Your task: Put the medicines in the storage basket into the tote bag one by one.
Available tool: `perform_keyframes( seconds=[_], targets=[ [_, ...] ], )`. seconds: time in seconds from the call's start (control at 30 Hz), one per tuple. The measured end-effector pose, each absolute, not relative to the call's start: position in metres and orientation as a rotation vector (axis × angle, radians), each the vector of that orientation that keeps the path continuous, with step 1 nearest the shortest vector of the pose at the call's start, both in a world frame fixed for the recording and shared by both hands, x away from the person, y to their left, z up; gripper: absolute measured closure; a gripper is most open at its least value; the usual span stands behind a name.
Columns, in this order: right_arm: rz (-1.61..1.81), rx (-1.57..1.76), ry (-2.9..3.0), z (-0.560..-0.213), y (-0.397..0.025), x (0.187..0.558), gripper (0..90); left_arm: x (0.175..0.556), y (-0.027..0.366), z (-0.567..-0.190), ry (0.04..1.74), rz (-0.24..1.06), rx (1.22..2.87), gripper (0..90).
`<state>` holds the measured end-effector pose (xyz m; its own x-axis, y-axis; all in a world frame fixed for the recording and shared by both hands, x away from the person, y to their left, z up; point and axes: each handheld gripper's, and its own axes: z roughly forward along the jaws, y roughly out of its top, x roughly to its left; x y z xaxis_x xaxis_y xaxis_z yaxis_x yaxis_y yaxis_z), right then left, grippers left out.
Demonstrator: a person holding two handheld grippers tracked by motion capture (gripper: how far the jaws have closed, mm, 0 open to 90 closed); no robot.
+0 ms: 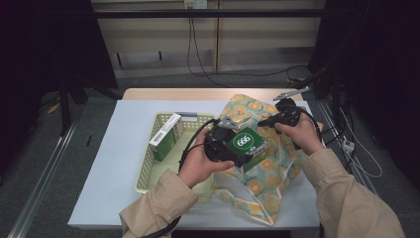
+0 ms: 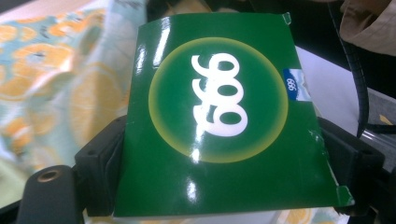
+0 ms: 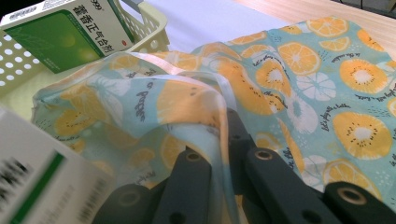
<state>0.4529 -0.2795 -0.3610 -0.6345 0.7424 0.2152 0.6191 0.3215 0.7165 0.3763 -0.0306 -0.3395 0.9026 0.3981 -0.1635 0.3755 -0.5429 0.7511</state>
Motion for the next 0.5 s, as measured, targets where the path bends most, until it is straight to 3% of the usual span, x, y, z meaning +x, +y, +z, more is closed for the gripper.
perform_keyframes(
  seconds=[0.5],
  targets=[
    [1.211,1.253,2.427,-0.358,-0.280,0.452,89.4,0.393,-0.059,-0.379,0.579,0.029,2.322,16.4]
  ],
)
